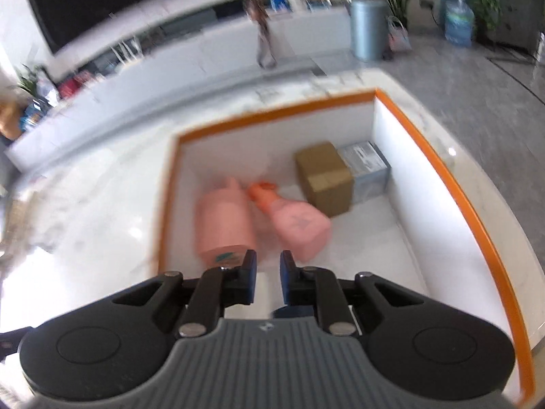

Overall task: Organize rigid objects
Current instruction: 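Withdraw both tools from the box toward the plaid case, then grasp the plaid case with the right tool while the left tool approaches the picture box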

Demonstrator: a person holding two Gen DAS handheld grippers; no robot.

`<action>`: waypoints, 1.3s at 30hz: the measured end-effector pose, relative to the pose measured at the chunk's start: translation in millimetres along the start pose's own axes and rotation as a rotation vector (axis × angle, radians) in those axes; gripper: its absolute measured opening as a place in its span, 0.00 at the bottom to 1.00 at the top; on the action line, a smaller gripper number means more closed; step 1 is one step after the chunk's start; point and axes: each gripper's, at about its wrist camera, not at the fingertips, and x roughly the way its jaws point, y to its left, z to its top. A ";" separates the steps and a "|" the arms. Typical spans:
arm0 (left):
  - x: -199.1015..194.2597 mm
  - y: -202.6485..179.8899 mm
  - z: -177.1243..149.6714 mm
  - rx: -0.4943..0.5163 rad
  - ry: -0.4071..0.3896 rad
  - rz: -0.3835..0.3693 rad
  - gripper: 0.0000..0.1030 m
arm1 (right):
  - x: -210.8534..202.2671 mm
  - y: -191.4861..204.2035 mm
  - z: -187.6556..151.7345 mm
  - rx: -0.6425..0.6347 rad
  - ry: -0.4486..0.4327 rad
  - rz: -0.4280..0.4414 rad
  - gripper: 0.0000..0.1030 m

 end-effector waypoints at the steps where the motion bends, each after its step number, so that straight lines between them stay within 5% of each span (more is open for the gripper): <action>1: -2.2 2.3 -4.2 0.008 0.006 0.000 0.32 | -11.3 8.6 -6.2 -0.009 -0.024 0.021 0.18; 7: -16.3 1.1 -26.3 0.127 -0.028 0.021 0.47 | -56.9 68.3 -58.7 -0.153 -0.148 0.131 0.24; 12: -21.1 -0.6 -31.2 0.196 -0.051 -0.023 0.51 | -58.2 94.3 -103.9 -0.213 -0.147 0.156 0.28; 17: -11.8 1.5 -23.2 0.202 -0.054 0.020 0.51 | -32.5 95.4 -111.1 -0.041 -0.041 0.103 0.44; 26: 31.8 1.4 16.5 0.208 -0.023 0.042 0.30 | -9.2 99.3 -113.5 0.292 -0.108 -0.018 0.62; 32: 61.0 5.7 26.0 0.203 -0.009 0.036 0.25 | 7.0 98.5 -108.8 0.409 -0.151 -0.072 0.62; 39: 95.6 21.2 27.4 0.113 0.030 -0.028 0.22 | 38.3 90.6 -108.0 0.462 -0.056 -0.103 0.63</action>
